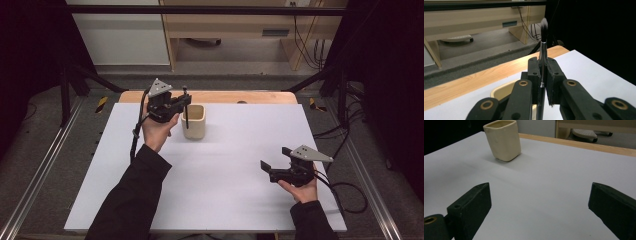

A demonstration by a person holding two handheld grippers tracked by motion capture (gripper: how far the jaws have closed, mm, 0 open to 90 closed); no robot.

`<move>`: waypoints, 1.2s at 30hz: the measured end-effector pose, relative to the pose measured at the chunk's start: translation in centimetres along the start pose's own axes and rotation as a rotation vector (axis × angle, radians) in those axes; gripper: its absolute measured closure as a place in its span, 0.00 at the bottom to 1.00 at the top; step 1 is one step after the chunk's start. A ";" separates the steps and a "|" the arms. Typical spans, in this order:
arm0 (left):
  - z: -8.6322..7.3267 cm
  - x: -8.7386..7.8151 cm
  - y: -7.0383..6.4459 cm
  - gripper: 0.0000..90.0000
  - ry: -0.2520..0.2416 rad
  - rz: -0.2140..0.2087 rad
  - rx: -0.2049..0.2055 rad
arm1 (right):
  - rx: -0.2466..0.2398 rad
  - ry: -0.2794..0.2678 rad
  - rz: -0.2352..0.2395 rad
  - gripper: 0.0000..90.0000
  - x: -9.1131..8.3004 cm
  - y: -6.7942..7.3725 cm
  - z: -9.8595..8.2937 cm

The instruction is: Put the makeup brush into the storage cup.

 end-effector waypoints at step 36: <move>1.5 3.8 2.8 0.92 -0.014 0.084 0.022 | 0.005 -0.006 0.000 0.06 -0.1 -0.2 0.0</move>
Point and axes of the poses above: each handheld gripper's, and its own axes: x roughly forward along the jaws, z roughly out of its top, y roughly to its left, the point moved 6 cm from there along x, roughly forward along the jaws, and after that the axes turned 2 degrees about -x, right-handed, at the moved point
